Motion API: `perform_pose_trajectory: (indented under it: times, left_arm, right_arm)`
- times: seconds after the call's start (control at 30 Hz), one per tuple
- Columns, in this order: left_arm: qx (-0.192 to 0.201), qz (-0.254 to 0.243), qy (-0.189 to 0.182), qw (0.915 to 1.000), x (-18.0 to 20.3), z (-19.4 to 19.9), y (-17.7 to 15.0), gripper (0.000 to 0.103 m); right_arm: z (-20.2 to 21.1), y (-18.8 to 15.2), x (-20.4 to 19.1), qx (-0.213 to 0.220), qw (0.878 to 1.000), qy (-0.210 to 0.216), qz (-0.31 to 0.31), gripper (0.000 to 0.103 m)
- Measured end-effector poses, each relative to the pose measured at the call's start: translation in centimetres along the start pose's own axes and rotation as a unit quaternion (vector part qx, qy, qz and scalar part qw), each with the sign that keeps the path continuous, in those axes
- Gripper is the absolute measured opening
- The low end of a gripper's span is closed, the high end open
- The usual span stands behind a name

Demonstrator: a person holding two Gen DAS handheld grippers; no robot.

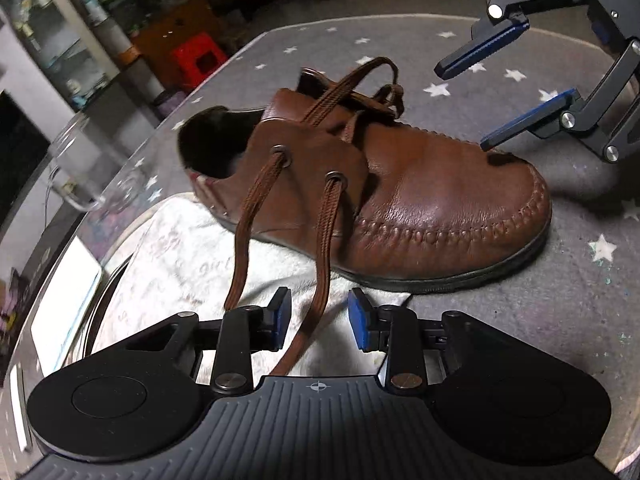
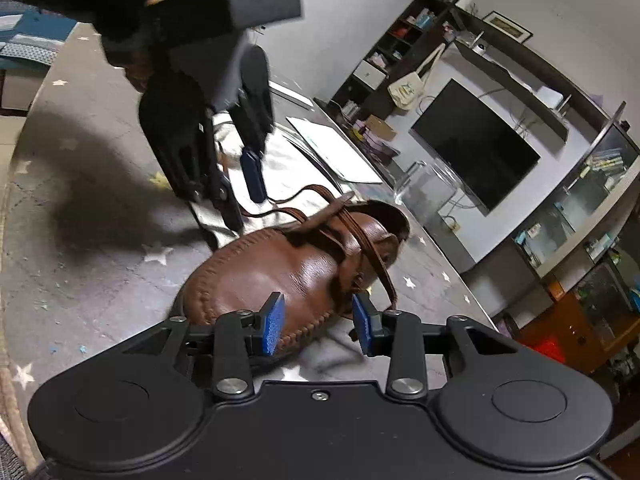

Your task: Lace up shoes with both hands

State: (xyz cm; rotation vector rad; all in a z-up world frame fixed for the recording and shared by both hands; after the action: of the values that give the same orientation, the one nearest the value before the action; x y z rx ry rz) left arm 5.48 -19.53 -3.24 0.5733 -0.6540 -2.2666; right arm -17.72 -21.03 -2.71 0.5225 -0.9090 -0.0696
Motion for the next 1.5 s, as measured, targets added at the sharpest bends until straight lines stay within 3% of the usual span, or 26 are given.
perform_pose_trajectory:
  times: [0.03,0.17,0.3,0.4,0.57,0.67,0.7,0.8,1.03,1.2,1.5]
  left_arm:
    - [-0.003,-0.002,-0.004,1.0000,0.0,-0.2,0.1,0.014]
    - [-0.012,-0.004,-0.023,0.9997,0.3,-0.6,0.4,0.003]
    - [-0.016,0.012,-0.079,0.9967,1.0,0.9,0.4,0.002]
    - [0.002,0.031,-0.121,0.9921,1.7,2.7,1.4,0.002]
    - [0.059,0.111,-0.179,0.9758,1.5,4.5,4.8,0.002]
    - [0.080,0.187,-0.198,0.9587,0.7,4.8,6.7,0.003]
    - [0.084,0.223,-0.205,0.9493,-0.1,4.5,7.4,0.003]
    - [0.092,0.275,-0.212,0.9333,-1.1,4.5,8.7,0.003]
    - [0.108,0.273,-0.206,0.9335,-0.3,5.4,9.7,0.003]
    - [0.121,0.275,-0.217,0.9289,0.7,6.5,9.9,0.003]
    - [0.137,0.283,-0.224,0.9225,1.5,7.5,10.2,0.003]
  right_arm:
    - [0.0,0.0,0.0,0.000,1.000,0.001,-0.001,0.039]
    - [0.2,0.0,-0.2,0.000,1.000,0.000,-0.005,0.039]
    - [0.4,-0.4,-0.1,-0.004,1.000,-0.003,-0.008,0.039]
    - [0.6,-0.6,-0.1,-0.004,1.000,-0.004,-0.011,0.039]
    - [0.6,-0.8,0.0,-0.002,1.000,-0.003,-0.020,0.039]
    - [0.9,-0.7,-0.2,0.003,0.999,0.004,-0.031,0.039]
    - [1.1,-0.6,-0.2,0.007,0.999,0.008,-0.037,0.039]
    - [1.4,-0.2,-0.3,0.017,0.998,0.022,-0.059,0.039]
    - [1.9,-0.1,0.9,0.033,0.990,0.044,-0.133,0.039]
    - [2.6,-0.2,2.3,0.062,0.971,0.069,-0.219,0.039]
    - [2.0,-0.5,4.2,0.071,0.955,0.045,-0.285,0.039]
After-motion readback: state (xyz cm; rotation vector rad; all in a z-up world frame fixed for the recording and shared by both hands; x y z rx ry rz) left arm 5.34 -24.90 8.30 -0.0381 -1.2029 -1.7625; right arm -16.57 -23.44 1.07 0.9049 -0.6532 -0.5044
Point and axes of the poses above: each gripper's, at about its wrist camera, not at the fingertips, and z roughly against the way its jaws point, x to its right, y to its top, the point moved 7 cm from there along -z, roughly the way its jaws point, and after that the axes turned 14 degrees about z, right-handed, at the moved point
